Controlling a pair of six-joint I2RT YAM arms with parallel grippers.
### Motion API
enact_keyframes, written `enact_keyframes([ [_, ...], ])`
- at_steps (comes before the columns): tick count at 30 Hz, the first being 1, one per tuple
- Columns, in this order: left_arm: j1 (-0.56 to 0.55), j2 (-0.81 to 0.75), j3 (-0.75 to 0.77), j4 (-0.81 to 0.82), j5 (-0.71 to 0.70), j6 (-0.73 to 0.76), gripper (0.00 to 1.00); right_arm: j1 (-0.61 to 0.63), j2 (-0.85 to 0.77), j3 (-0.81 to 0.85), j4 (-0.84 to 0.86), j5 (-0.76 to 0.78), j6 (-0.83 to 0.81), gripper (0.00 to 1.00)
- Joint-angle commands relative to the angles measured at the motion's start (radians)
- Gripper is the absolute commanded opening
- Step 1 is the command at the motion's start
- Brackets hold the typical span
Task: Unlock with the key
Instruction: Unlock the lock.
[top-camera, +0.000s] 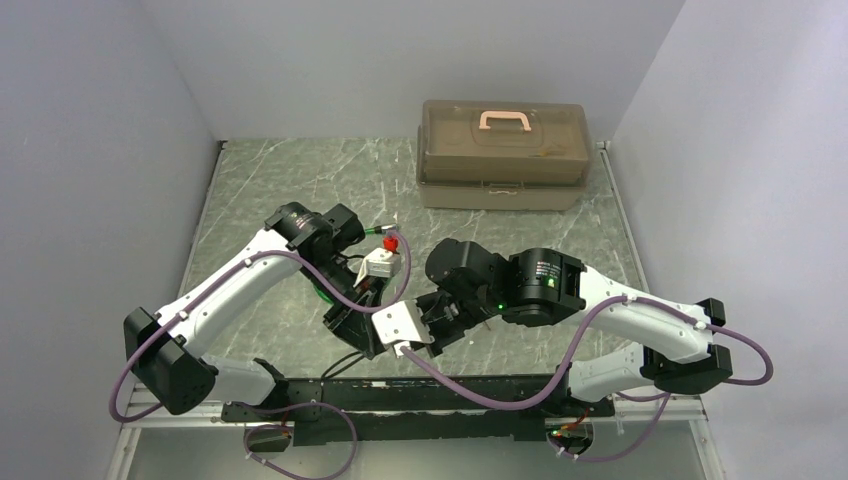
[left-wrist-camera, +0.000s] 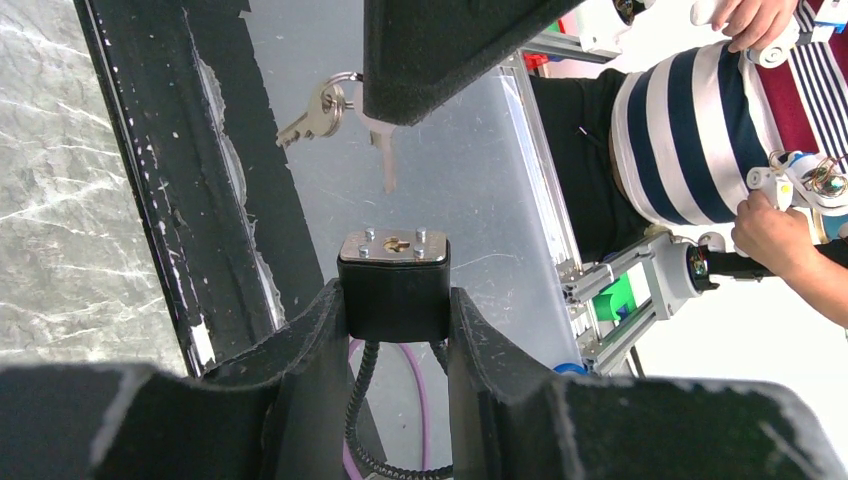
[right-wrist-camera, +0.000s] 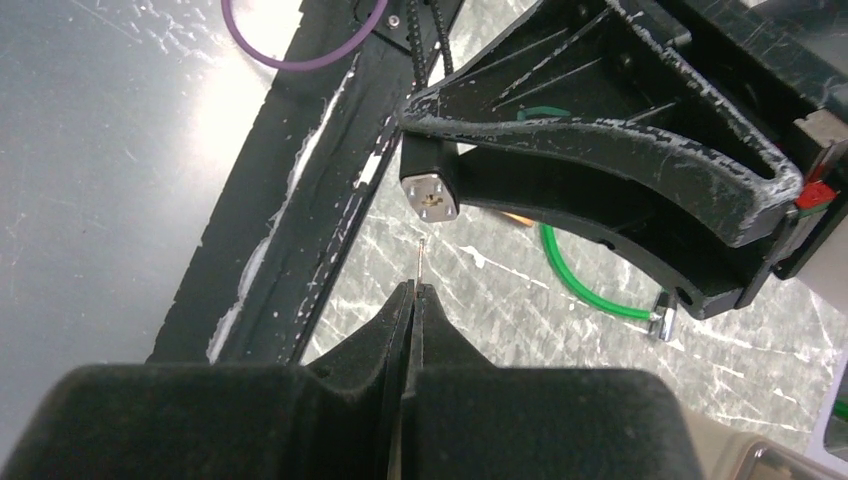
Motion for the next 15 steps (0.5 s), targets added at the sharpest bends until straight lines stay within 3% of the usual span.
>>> enact_keyframes([
  [1, -0.010, -0.037, 0.004, -0.023, 0.030, 0.017, 0.01, 0.008, -0.008, -0.003, 0.087, 0.033, -0.008, 0.00],
  [15, -0.013, -0.052, 0.002, -0.024, 0.030, 0.020, 0.01, 0.008, 0.014, -0.002, 0.109, 0.025, -0.012, 0.00],
])
